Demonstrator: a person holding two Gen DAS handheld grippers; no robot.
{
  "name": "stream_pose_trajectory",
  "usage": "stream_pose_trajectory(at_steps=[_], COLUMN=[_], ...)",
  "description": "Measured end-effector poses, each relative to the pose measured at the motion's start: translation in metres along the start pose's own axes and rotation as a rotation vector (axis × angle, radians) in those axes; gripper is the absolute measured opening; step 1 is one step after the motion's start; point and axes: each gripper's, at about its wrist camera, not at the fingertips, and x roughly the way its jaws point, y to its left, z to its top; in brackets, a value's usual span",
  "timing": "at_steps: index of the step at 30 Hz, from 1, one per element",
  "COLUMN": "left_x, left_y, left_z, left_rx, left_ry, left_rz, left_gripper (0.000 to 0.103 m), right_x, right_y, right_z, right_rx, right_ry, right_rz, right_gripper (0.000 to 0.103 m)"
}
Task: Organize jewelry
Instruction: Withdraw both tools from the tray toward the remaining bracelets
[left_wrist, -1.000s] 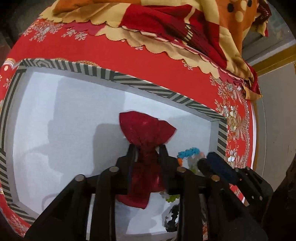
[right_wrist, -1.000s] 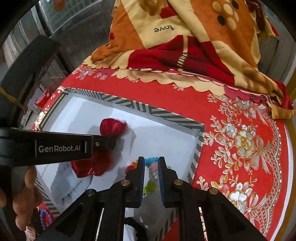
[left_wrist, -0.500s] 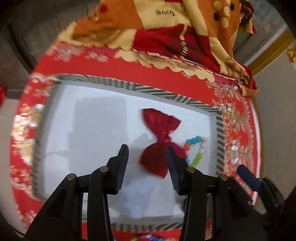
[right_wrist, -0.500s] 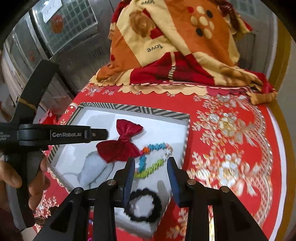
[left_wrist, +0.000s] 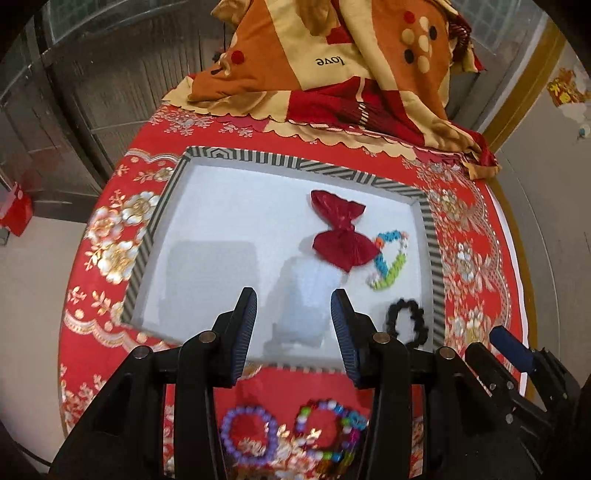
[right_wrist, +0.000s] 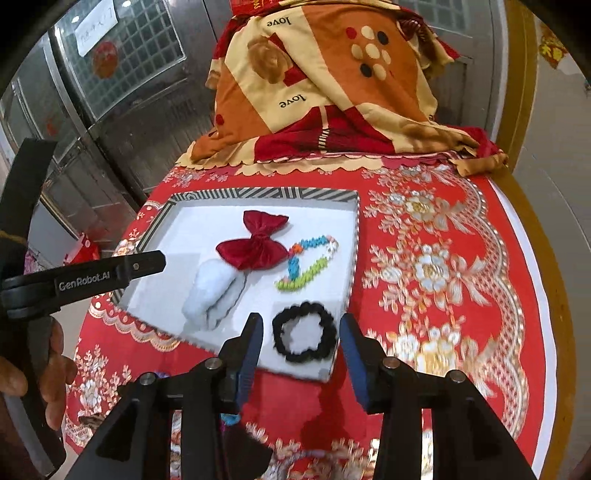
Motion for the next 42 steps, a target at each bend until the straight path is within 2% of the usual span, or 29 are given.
stream_pose_trajectory(at_steps=[20,42], left_x=[-0.041,-0.045], left_y=[0.010,0.005], left_z=[-0.060,-0.088], left_rx=[0.087,0.123], left_ry=[-0.024,0.010], left_rz=[-0.003,-0.019], left_gripper=[0.041,0.041], right_x=[-0.041,-0.055], right_y=[0.015,0.010], right_z=[-0.053,-0.076], right_rx=[0.052,0.071], right_ry=[-0.011,0.011], right_rz=[-0.038,-0.072], right_gripper=[0.041,0.043])
